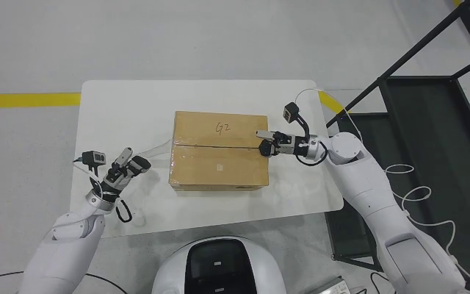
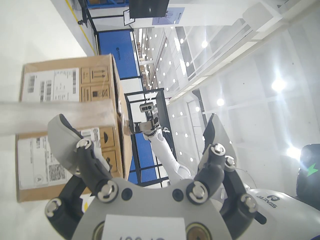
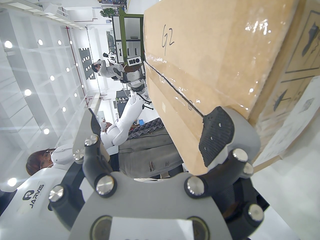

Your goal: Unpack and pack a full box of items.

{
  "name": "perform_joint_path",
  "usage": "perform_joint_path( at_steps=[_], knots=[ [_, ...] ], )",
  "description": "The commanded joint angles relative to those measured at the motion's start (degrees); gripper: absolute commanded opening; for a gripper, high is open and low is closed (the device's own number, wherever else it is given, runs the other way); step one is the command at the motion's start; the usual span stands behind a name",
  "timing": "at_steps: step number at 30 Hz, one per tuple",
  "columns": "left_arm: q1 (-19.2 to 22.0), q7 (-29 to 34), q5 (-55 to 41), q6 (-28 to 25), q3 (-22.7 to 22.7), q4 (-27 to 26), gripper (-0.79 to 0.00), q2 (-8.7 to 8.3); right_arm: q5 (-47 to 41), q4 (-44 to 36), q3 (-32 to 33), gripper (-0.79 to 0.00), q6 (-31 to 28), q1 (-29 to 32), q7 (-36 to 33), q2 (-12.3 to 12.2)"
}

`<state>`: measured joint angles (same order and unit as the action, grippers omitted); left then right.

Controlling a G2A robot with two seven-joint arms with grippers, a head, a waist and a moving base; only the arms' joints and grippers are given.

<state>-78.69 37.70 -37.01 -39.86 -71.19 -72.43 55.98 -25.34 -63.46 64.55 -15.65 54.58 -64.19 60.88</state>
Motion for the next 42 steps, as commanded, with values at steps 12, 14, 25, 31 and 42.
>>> perform_joint_path(
  at_steps=[12, 14, 25, 31, 42],
  knots=[
    [-0.4, -8.3, -0.2, 1.6, 2.6, 4.2, 0.000, 2.20, 0.0, 0.0, 0.0, 0.000, 0.0, 0.0, 0.0, 0.0],
    [1.0, -11.7, 3.5, 2.7, 3.0, 4.7, 0.000, 2.53, 0.0, 0.0, 0.0, 0.000, 0.0, 0.0, 0.0, 0.0],
    [4.7, -17.1, 4.3, 11.8, 6.5, 5.1, 0.000, 4.75, 0.0, 0.0, 0.0, 0.000, 0.0, 0.0, 0.0, 0.0],
    [5.0, -17.4, -1.4, 9.0, 5.4, 6.3, 0.000, 5.67, 0.0, 0.0, 0.0, 0.000, 0.0, 0.0, 0.0, 0.0],
    [1.9, -15.0, -5.0, 0.1, 1.8, -0.7, 0.000, 6.29, 0.0, 0.0, 0.0, 0.000, 0.0, 0.0, 0.0, 0.0]
  ],
)
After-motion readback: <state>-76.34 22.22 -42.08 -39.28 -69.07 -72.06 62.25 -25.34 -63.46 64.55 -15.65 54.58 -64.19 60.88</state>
